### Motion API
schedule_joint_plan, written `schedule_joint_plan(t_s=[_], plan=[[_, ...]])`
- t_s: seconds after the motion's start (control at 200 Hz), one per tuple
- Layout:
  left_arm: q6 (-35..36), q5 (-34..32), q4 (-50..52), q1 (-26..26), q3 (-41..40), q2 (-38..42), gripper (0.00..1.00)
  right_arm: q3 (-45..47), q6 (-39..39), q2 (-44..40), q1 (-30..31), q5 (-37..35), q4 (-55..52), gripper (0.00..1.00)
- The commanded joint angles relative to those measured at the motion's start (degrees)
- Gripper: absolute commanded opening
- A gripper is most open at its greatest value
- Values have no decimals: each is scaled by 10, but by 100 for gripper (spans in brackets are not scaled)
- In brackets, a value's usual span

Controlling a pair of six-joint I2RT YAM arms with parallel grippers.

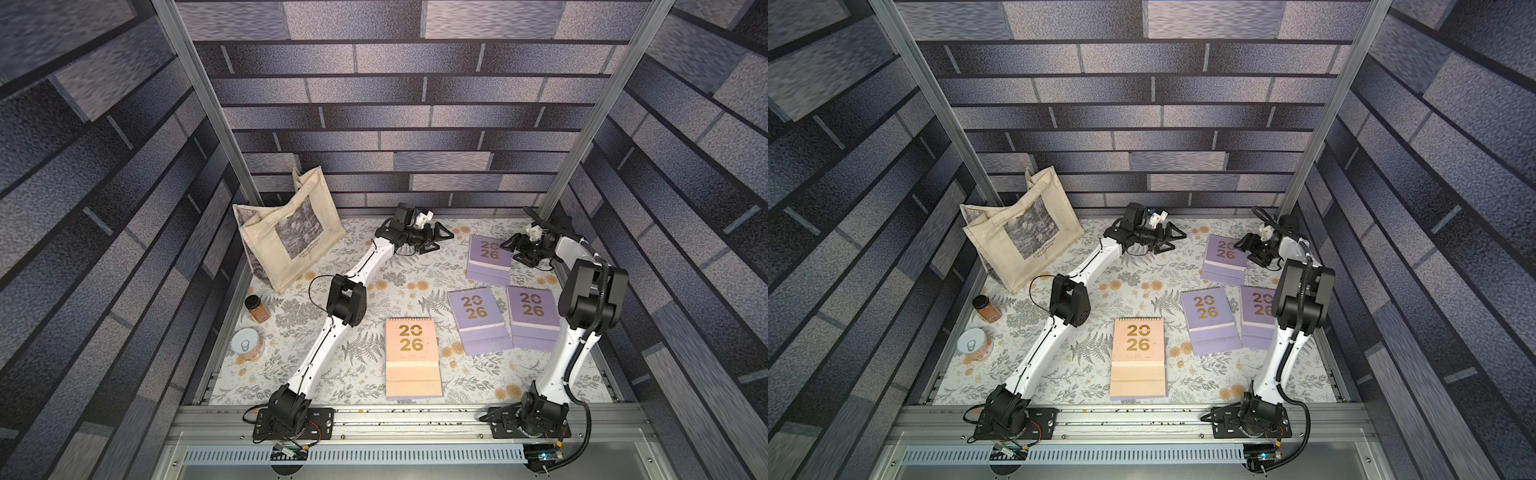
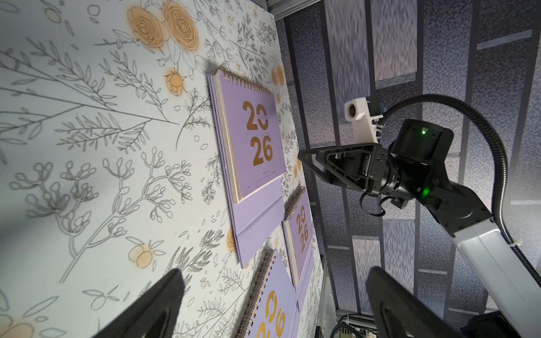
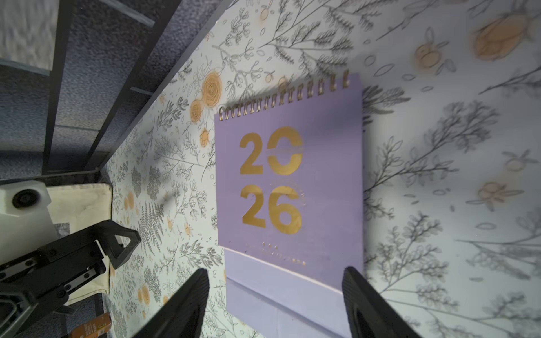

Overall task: Stack the calendars
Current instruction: Pick up the calendar at the center of the board.

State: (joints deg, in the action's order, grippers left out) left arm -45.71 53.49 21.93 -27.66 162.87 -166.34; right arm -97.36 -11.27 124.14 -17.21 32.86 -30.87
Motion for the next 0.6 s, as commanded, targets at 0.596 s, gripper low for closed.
schedule_joint_plan(t_s=[0.596], plan=[[6, -10, 27, 16, 5, 13, 100, -210, 112, 189, -3, 83, -149, 74]])
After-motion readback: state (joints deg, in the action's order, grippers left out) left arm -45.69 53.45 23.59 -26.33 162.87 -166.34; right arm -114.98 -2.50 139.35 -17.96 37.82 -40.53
